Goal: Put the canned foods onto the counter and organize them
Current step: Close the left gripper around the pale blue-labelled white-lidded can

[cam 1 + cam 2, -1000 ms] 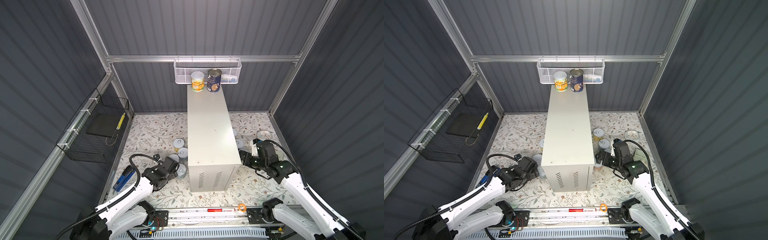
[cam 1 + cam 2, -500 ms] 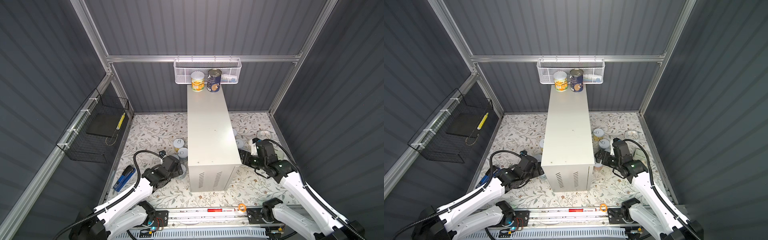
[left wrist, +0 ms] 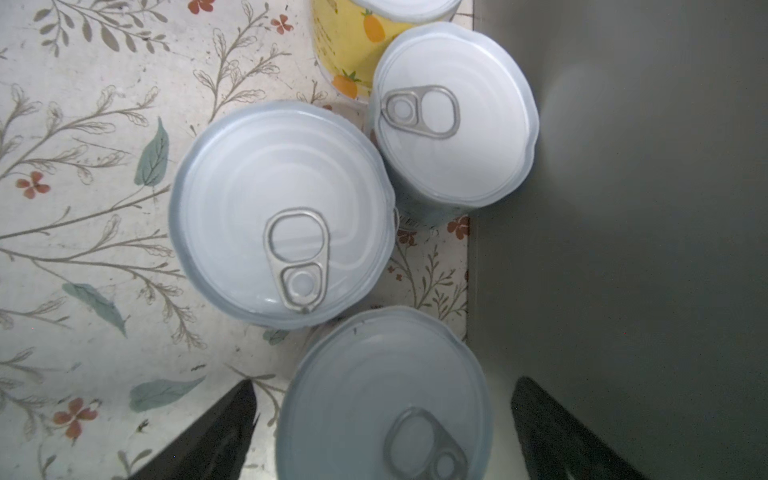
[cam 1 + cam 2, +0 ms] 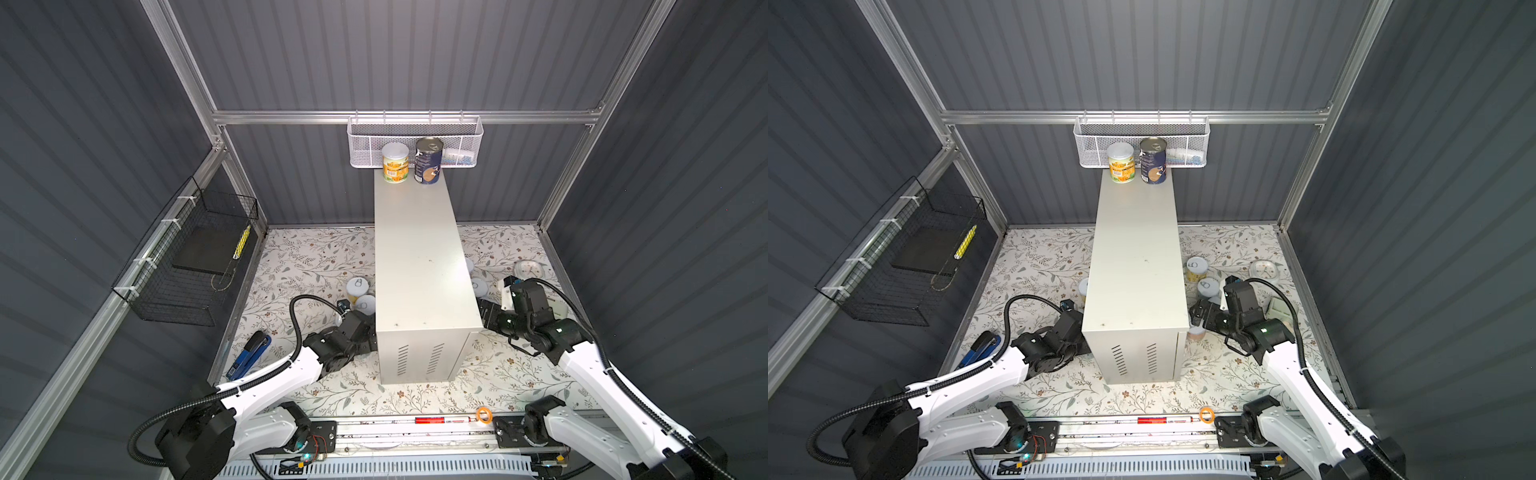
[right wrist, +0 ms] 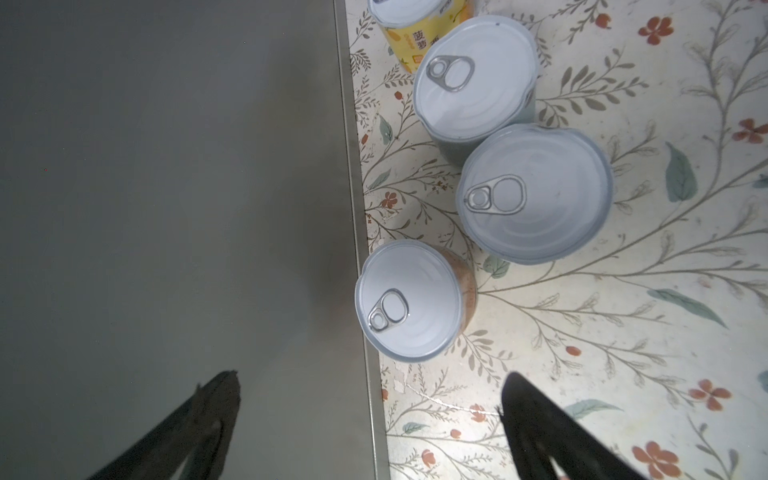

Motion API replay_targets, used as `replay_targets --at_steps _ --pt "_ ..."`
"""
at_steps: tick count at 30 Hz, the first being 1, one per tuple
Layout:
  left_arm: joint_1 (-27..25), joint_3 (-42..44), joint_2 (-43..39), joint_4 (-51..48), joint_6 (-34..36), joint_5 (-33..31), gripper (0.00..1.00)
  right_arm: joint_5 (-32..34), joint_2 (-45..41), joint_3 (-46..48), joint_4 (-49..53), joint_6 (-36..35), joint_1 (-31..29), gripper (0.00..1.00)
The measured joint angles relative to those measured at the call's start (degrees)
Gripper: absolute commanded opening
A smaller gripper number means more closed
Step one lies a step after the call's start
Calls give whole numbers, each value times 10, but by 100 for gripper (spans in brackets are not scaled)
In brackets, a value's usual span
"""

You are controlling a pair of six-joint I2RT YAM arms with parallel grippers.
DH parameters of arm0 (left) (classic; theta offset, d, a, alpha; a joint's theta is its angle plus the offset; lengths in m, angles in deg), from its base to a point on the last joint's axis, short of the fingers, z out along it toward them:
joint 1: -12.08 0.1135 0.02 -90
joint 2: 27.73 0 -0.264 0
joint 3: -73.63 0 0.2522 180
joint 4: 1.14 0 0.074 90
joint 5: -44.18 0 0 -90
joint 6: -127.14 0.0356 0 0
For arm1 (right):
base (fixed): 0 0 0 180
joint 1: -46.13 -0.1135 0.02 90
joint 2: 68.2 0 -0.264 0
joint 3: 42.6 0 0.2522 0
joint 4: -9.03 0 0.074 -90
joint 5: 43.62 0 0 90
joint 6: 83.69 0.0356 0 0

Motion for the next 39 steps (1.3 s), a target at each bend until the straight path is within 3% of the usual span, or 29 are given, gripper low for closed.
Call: replay_targets --at_steps 5,11,22,30,35,39 --pt "0 4 13 10 -3 0 92 0 5 0 -2 0 0 99" --pt "-1 23 13 28 -14 -14 83 0 7 0 -2 0 0 99" --pt "-3 68 20 72 -20 -52 89 0 8 0 -9 1 0 99" --pt "-3 82 42 80 -22 -61 87 0 12 0 -13 7 -4 99" --pt "-3 82 45 83 -24 -68 94 0 21 0 -18 9 -9 99" --pt "-3 82 52 88 -26 -79 91 0 28 0 -20 9 -12 99"
